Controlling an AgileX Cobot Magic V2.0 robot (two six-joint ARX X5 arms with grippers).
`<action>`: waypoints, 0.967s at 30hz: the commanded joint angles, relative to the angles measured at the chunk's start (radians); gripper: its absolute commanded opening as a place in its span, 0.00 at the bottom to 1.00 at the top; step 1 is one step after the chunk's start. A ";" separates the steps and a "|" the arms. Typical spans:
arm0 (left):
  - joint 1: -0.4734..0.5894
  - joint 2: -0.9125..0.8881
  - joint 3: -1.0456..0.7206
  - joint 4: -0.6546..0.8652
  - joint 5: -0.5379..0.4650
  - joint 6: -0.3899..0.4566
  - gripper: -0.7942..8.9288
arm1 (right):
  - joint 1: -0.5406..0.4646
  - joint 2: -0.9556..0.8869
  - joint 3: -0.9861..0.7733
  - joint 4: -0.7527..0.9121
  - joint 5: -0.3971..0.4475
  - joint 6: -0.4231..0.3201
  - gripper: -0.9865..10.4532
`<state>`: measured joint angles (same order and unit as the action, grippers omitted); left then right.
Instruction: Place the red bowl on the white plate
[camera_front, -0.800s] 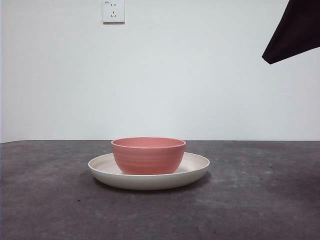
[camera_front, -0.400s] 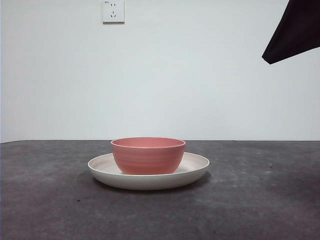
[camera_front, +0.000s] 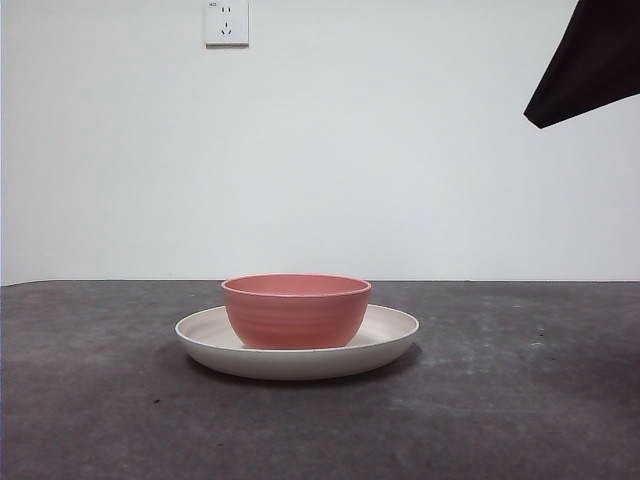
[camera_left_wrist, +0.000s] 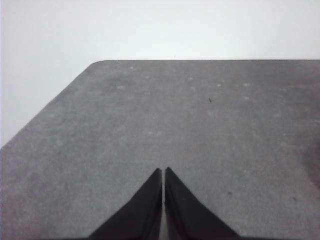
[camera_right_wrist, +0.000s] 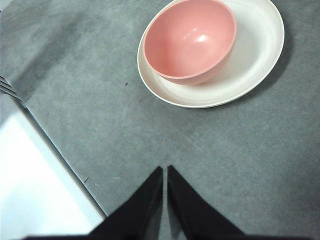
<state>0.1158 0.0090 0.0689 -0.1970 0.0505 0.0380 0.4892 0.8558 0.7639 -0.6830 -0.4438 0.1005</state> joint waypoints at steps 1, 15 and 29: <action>0.004 -0.006 -0.025 0.010 -0.004 -0.006 0.09 | 0.006 0.004 0.005 0.010 0.000 -0.008 0.09; 0.002 -0.006 -0.057 0.011 -0.003 -0.005 0.09 | 0.006 0.004 0.005 0.010 0.000 -0.008 0.09; 0.002 -0.006 -0.057 0.011 -0.003 -0.005 0.09 | 0.006 0.004 0.005 0.010 0.000 -0.008 0.09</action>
<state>0.1158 0.0044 0.0322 -0.1791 0.0490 0.0353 0.4892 0.8555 0.7639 -0.6827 -0.4438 0.1005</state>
